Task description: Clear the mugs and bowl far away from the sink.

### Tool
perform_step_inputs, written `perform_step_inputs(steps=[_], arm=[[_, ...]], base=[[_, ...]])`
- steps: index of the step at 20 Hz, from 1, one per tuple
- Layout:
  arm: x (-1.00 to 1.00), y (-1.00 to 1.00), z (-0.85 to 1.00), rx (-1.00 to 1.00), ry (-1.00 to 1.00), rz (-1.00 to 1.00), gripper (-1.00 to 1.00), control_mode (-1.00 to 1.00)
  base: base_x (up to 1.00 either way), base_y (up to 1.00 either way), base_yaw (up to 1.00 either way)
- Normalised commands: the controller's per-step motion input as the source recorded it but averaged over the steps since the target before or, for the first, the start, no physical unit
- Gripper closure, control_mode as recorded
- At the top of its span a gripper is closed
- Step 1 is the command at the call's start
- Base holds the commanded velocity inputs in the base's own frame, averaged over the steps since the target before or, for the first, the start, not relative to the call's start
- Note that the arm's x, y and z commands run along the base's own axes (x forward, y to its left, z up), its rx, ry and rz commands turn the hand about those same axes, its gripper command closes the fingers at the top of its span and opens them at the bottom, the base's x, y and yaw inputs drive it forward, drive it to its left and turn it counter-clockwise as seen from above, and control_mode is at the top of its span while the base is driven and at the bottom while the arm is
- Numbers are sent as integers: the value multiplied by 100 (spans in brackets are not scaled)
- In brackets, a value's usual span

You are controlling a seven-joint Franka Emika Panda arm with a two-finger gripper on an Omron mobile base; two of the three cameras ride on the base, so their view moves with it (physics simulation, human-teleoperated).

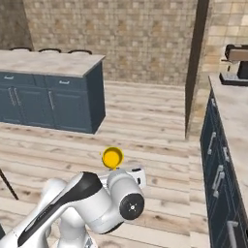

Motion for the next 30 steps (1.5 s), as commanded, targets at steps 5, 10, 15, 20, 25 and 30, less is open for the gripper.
perform_step_inputs(steps=[5,10,15,20,25,30], arm=[[0,0,0,0,0,0,100,100],[0,0,0,0,0,0,100,100],[0,0,0,0,0,0,100,100],[0,0,0,0,0,0,100,100],[0,0,0,0,0,0,100,100],[0,0,0,0,0,0,100,100]], base=[[-16,0,49],[-6,0,49],[-12,12,48],[-27,26,48],[-33,32,48],[-39,35,47]])
